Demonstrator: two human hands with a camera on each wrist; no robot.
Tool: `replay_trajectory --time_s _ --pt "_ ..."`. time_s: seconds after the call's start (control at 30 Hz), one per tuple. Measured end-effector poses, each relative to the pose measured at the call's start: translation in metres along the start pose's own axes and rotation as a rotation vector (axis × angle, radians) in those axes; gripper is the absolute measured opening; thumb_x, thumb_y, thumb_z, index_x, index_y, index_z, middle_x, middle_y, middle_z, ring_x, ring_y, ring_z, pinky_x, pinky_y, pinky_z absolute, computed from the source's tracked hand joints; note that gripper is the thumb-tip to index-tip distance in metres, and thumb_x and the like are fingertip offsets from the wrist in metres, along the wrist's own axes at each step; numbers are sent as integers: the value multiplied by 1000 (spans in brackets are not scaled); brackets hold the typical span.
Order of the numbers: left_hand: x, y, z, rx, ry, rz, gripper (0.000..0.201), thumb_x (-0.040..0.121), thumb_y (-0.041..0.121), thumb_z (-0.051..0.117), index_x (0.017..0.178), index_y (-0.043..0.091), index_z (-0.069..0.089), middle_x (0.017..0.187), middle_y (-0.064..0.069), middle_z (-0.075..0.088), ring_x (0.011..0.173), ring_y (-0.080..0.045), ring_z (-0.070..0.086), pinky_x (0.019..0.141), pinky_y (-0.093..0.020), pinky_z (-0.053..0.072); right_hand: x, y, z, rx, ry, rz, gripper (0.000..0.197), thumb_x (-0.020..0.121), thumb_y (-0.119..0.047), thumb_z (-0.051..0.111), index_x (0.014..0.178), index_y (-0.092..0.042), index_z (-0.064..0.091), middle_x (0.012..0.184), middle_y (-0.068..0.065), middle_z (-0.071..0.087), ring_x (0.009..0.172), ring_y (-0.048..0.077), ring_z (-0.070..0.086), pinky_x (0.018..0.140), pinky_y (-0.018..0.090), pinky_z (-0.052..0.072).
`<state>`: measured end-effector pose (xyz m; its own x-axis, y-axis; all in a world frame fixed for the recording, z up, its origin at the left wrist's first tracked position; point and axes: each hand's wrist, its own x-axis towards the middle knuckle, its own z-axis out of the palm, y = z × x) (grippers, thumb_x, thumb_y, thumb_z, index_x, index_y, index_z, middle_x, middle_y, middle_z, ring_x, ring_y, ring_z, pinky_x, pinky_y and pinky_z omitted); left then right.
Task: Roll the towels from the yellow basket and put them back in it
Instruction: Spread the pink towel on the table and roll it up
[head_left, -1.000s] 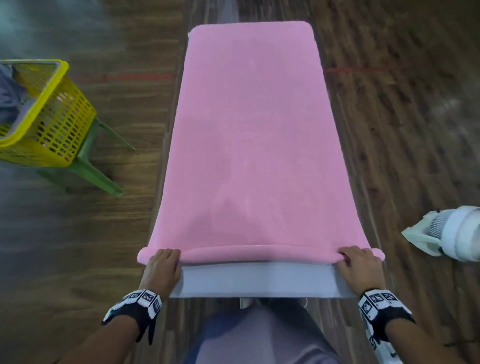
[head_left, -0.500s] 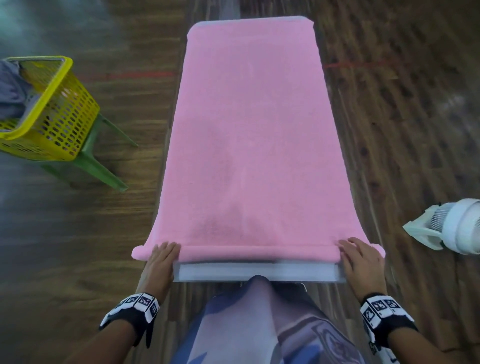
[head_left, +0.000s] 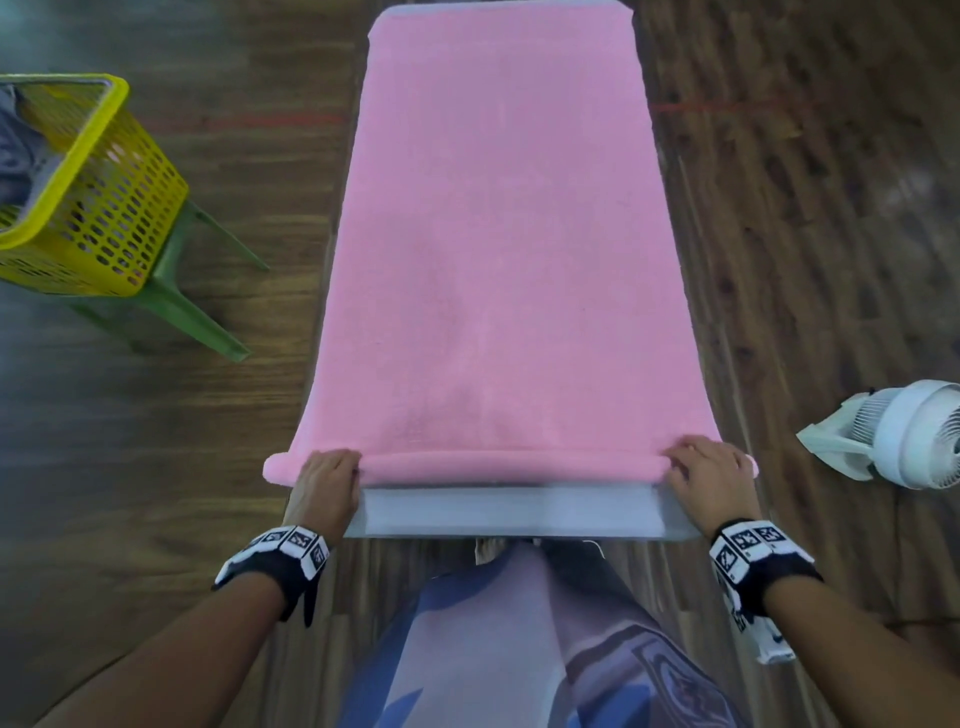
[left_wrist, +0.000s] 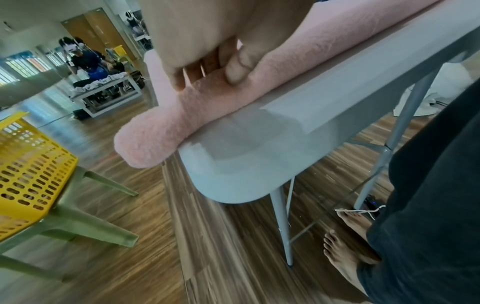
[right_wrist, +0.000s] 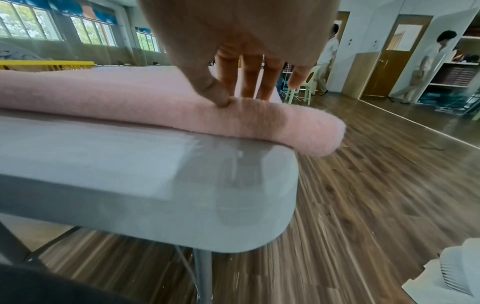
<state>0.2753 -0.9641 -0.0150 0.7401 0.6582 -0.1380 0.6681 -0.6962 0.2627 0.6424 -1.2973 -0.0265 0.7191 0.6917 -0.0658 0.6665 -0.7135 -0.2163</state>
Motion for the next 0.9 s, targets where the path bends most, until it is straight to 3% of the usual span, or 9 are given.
replay_trajectory --time_s 0.07,0.2,0.27,0.37,0.47,0.53,0.7,0.8,0.9 --pt "1 -2 4 -13 35 -19 37 86 16 37 111 2 59 108 -15 61 98 -35 55 93 -50 43 1 1 3 116 16 -36 35 83 -22 46 104 -13 73 111 9 67 100 33 60 95 43 44" --pt "-17 0 12 -11 46 36 33 77 12 55 109 4 61 104 -11 61 93 -33 55 85 -42 45 -26 0 15 194 -55 -69 30 85 -9 66 115 -4 66 116 11 65 106 31 57 101 43 44" --pt "-18 1 10 -10 13 0 30 72 10 62 102 7 64 99 -8 64 90 -33 58 80 -43 47 -30 0 16 151 -71 -73 30 77 -8 65 107 -6 69 108 10 68 99 33 61 93 46 49" --pt "-2 5 4 -2 8 -30 29 76 20 47 95 9 66 93 -7 65 85 -32 58 75 -44 47 -11 -4 6 57 -40 -21 32 71 -23 53 94 -13 73 94 7 70 86 34 62 79 46 48" --pt "10 9 0 -94 142 -66 31 88 15 44 110 5 62 108 -11 61 97 -31 52 85 -45 44 8 -10 -1 124 18 -30 32 83 -20 49 106 -11 69 111 10 64 97 33 58 90 47 46" --pt "8 12 2 -98 197 -14 32 91 16 41 111 2 62 107 -11 60 97 -28 49 88 -46 45 8 -16 1 169 15 -75 27 88 -15 60 114 -10 66 118 11 61 104 30 55 97 46 43" --pt "-11 4 10 -29 93 92 40 82 19 40 111 4 62 108 -9 60 103 -28 48 96 -51 43 -13 -18 14 123 -69 -65 38 69 -4 76 106 -11 68 105 8 66 96 31 57 89 46 46" --pt "2 0 3 -14 35 61 37 78 24 41 101 9 66 100 -5 65 94 -28 55 88 -42 43 4 -26 5 1 -82 2 22 75 -18 68 96 -18 72 93 3 69 87 29 59 84 45 43" --pt "23 1 -4 -23 77 12 28 82 10 55 109 9 63 111 -8 62 101 -30 53 90 -46 42 21 -33 -1 76 7 -20 34 86 -23 43 109 -19 68 110 4 64 100 29 56 93 46 39"
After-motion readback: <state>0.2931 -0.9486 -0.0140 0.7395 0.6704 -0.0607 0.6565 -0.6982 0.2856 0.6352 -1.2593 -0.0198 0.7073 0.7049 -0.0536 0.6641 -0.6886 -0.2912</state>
